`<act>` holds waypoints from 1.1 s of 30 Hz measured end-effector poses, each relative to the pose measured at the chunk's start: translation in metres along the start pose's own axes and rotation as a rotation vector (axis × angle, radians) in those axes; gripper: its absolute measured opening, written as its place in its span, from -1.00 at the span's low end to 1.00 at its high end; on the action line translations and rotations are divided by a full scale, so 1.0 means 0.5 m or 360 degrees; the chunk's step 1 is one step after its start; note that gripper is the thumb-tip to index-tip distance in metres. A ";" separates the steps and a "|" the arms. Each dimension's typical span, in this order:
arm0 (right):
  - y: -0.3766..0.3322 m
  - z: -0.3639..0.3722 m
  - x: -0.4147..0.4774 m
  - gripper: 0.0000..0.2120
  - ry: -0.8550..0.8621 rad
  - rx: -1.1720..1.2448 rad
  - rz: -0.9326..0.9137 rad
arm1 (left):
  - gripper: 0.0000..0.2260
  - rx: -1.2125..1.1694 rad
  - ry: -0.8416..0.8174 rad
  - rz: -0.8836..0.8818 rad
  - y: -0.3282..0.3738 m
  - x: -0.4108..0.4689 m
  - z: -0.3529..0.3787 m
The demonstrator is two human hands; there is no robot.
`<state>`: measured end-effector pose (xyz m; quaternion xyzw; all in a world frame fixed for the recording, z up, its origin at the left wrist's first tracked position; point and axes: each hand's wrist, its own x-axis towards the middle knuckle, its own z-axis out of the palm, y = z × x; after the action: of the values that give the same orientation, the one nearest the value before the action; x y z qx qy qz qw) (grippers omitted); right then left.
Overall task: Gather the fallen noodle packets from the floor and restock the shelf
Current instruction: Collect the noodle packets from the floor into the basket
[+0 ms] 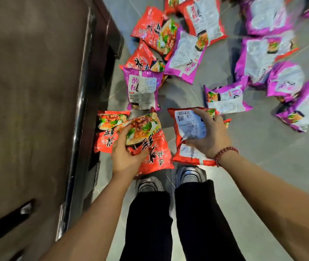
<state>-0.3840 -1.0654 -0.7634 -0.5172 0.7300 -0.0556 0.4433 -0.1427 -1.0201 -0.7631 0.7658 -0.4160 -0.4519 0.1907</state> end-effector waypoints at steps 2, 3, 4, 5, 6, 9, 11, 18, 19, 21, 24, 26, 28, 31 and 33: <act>-0.040 -0.052 -0.053 -0.17 0.0019 0.0064 -0.0030 | -0.27 -0.0030 0.0018 0.0023 0.068 -0.046 -0.046; -0.062 -0.081 -0.081 -0.19 0.0036 0.0084 -0.0051 | -0.27 -0.0050 0.0022 0.0048 0.101 -0.069 -0.070; -0.085 -0.110 -0.111 -0.20 0.0049 0.0092 -0.0076 | -0.28 -0.0073 0.0021 0.0086 0.133 -0.094 -0.095; -0.109 -0.140 -0.141 -0.20 0.0059 0.0100 -0.0103 | -0.27 -0.0095 0.0016 0.0121 0.162 -0.117 -0.119; -0.135 -0.169 -0.172 -0.20 0.0064 0.0124 -0.0121 | -0.27 -0.0113 0.0013 0.0141 0.193 -0.141 -0.144; -0.215 -0.253 -0.275 -0.19 0.0088 0.0179 -0.0156 | -0.26 -0.0132 -0.0032 0.0141 0.287 -0.214 -0.219; -0.264 -0.303 -0.350 -0.17 0.0117 0.0168 -0.0182 | -0.27 -0.0104 -0.0096 0.0175 0.352 -0.271 -0.272; -0.406 -0.422 -0.596 -0.18 0.0207 0.0384 -0.0302 | -0.27 -0.0107 -0.0213 0.0354 0.508 -0.466 -0.471; -0.420 -0.431 -0.622 -0.19 0.0198 0.0389 -0.0340 | -0.28 -0.0120 -0.0225 0.0370 0.514 -0.487 -0.493; -0.441 -0.443 -0.662 -0.20 0.0203 0.0359 -0.0379 | -0.33 -0.0169 -0.0202 0.0376 0.526 -0.525 -0.533; -0.471 -0.458 -0.699 -0.18 0.0168 0.0290 -0.0448 | -0.37 -0.0242 -0.0130 0.0315 0.537 -0.579 -0.568; -0.481 -0.470 -0.711 -0.18 0.0127 0.0247 -0.0471 | -0.35 -0.0276 -0.0076 0.0280 0.540 -0.608 -0.577; -0.489 -0.488 -0.726 -0.18 0.0077 0.0262 -0.0501 | -0.33 -0.0318 -0.0028 0.0244 0.546 -0.636 -0.581; -0.486 -0.524 -0.736 -0.19 -0.0015 0.0276 -0.0569 | -0.30 -0.0332 0.0076 0.0233 0.555 -0.685 -0.571; -0.480 -0.548 -0.743 -0.17 -0.0067 0.0233 -0.0641 | -0.30 -0.0354 0.0175 0.0217 0.565 -0.725 -0.551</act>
<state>-0.3811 -0.9801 -0.2504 -0.6200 0.5966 -0.1851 0.4747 -0.1286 -0.9140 -0.2379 0.7335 -0.4033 -0.4386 0.3271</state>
